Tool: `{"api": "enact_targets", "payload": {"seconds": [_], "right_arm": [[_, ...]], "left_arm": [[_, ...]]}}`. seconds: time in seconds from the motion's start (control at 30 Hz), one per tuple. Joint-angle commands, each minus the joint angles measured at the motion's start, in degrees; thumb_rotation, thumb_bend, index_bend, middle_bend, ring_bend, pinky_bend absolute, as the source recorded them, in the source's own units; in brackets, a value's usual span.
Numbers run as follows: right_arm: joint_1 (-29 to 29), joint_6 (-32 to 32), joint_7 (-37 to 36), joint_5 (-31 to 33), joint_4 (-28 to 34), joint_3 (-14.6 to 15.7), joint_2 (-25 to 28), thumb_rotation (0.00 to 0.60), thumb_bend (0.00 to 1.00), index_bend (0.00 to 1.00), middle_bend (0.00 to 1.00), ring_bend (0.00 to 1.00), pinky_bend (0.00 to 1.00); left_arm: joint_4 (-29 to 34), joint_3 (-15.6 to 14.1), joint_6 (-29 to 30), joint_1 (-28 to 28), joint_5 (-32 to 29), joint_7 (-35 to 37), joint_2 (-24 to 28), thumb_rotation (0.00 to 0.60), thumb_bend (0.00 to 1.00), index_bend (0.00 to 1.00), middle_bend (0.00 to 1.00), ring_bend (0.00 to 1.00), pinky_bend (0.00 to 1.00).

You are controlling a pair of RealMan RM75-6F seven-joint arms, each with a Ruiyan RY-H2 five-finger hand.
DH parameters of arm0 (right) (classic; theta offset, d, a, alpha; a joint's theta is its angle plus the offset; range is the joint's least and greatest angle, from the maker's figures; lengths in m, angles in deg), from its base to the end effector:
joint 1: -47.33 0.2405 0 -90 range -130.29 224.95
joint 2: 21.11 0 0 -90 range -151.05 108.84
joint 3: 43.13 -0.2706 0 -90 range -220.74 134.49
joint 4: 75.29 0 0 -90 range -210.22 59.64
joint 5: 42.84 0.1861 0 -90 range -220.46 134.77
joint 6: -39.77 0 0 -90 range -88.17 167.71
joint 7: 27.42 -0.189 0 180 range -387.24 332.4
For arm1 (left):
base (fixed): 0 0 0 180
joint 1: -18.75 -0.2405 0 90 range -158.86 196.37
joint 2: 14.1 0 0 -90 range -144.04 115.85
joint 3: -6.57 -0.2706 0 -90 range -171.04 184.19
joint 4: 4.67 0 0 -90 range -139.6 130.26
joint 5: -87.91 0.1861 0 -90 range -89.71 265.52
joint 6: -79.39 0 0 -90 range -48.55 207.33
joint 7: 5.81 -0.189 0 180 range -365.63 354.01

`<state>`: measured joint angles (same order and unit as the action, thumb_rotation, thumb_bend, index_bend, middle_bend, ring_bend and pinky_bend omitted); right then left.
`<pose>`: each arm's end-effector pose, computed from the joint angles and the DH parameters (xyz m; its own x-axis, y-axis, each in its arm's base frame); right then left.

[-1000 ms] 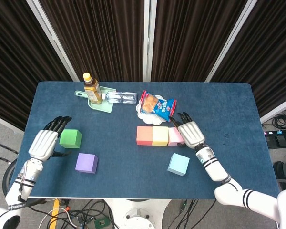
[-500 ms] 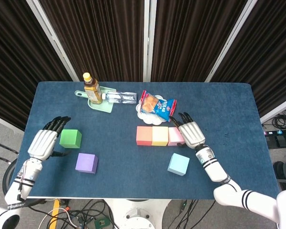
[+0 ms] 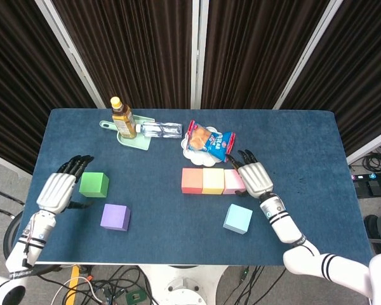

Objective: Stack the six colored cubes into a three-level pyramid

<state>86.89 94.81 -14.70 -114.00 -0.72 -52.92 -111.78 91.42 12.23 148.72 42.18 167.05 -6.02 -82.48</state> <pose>-0.1827 -0.3980 -0.0057 0.4710 -0.2096 0.8569 -0.8522 -0.3591 0.3806 -0.2375 0.3187 0.1226 0.2855 0.1537 0.9460 0.9438 -0.2169 -0.2496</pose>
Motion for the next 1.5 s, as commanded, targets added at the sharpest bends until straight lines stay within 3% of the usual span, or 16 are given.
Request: {"api": "enact_targets", "payload": {"seconds": [0.03, 0.7, 0.9, 1.1, 1.3, 1.5], "right_arm": [[0.08, -0.03, 0.48, 0.16, -0.10, 0.04, -0.28, 0.600, 0.13, 0.00, 0.49, 0.02, 0.00], [0.45, -0.57, 2.15, 1.53, -0.02, 0.05, -1.23, 0.600, 0.11, 0.00, 0.47, 0.02, 0.00], [0.48, -1.40, 1.15, 1.01, 0.99, 0.44, 0.06, 0.600, 0.03, 0.00, 0.19, 0.00, 0.00], [0.64, -2.39, 0.97, 1.52, 2.02, 0.53, 1.05, 0.600, 0.00, 0.00, 0.07, 0.00, 0.00], [0.20, -1.17, 0.04, 1.21, 2.92, 0.18, 1.65, 0.600, 0.00, 0.00, 0.11, 0.00, 0.00], [0.12, -0.22, -1.27, 0.58, 2.86, -0.37, 1.97, 0.600, 0.00, 0.00, 0.29, 0.00, 0.00]], "left_arm": [[-0.11, -0.03, -0.11, -0.02, 0.00, 0.19, -0.02, 0.600, 0.00, 0.06, 0.07, 0.03, 0.16], [-1.10, -0.36, -0.32, -0.44, 0.60, 1.77, 0.06, 0.600, 0.00, 0.06, 0.07, 0.03, 0.16], [-1.05, -0.34, -0.43, -0.39, 0.70, 1.73, 0.09, 0.600, 0.00, 0.06, 0.07, 0.03, 0.16], [-1.01, -0.33, -0.63, -0.39, 0.52, 1.58, 0.07, 0.600, 0.00, 0.06, 0.07, 0.03, 0.16], [-1.08, -0.36, -0.79, -0.48, 0.28, 1.65, 0.11, 0.600, 0.00, 0.06, 0.07, 0.03, 0.16], [-0.84, -0.14, -0.86, -0.30, 0.41, 1.73, 0.27, 0.600, 0.00, 0.06, 0.07, 0.03, 0.16]]}}
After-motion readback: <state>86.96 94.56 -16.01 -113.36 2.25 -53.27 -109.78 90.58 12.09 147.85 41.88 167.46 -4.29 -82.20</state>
